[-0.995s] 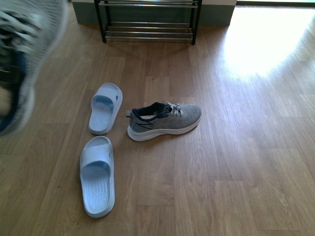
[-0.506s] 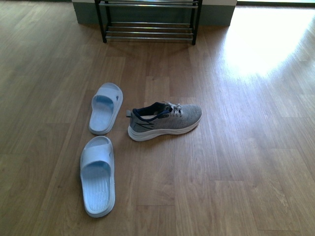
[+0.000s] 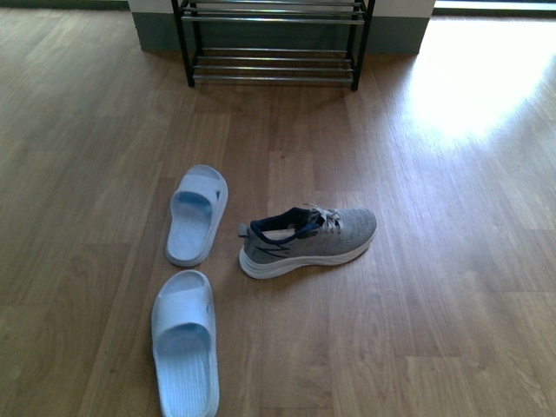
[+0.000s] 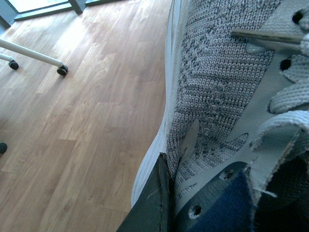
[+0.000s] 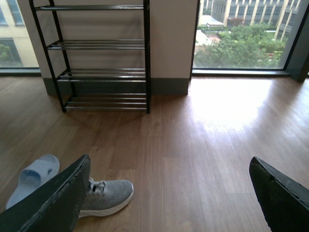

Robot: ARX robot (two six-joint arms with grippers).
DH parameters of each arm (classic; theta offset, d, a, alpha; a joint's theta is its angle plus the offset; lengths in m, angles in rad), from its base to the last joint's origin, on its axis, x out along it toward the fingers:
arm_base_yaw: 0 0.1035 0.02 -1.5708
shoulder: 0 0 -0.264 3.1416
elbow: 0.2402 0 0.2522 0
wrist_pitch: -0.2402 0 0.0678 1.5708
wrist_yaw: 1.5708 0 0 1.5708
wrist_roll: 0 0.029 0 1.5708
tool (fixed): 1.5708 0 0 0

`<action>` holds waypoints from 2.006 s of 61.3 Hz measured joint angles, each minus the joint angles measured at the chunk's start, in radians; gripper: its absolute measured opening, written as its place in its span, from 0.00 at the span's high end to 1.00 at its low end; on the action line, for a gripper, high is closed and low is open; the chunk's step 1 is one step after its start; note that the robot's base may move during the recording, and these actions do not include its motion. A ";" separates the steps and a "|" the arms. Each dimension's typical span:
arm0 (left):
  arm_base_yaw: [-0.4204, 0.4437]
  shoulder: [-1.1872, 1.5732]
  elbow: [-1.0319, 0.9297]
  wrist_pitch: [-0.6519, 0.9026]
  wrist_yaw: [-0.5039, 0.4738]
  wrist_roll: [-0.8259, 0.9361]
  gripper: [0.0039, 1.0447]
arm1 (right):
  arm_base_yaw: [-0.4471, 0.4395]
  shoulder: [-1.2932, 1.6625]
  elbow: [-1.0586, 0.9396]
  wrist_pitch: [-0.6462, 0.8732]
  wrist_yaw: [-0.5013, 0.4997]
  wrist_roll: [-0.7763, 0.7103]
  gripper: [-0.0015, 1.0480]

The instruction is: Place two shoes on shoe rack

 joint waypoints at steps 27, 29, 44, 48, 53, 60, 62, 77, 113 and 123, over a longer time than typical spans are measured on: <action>0.001 0.000 -0.001 -0.001 -0.010 0.000 0.98 | 0.000 0.000 0.000 0.000 -0.004 0.000 0.09; 0.001 0.000 -0.001 -0.001 -0.006 0.000 0.98 | 0.000 0.000 0.000 0.000 -0.003 0.000 0.09; 0.000 0.002 -0.001 -0.001 -0.005 0.000 0.98 | 0.000 0.001 0.000 0.000 -0.003 0.000 0.09; 0.000 0.002 -0.001 -0.001 -0.005 0.000 0.98 | 0.000 0.001 0.000 0.000 -0.003 0.000 0.09; 0.000 0.002 -0.001 -0.001 -0.004 0.000 0.98 | 0.000 0.001 0.000 0.000 -0.003 0.000 0.09; 0.000 0.002 -0.001 -0.001 -0.006 0.000 0.98 | 0.000 0.001 0.000 0.000 -0.003 0.000 0.09; 0.000 0.000 -0.001 -0.001 -0.006 0.000 0.98 | 0.000 0.000 0.000 0.000 -0.003 0.000 0.09; 0.000 0.001 -0.001 -0.001 -0.001 0.000 0.98 | 0.000 0.000 0.000 0.000 0.000 0.000 0.09; 0.000 0.002 -0.002 -0.001 -0.004 0.000 0.98 | 0.164 1.752 0.251 0.603 0.013 0.245 0.09; 0.000 0.002 -0.002 -0.001 -0.004 0.000 0.98 | 0.218 2.088 0.367 0.636 -0.028 0.388 0.09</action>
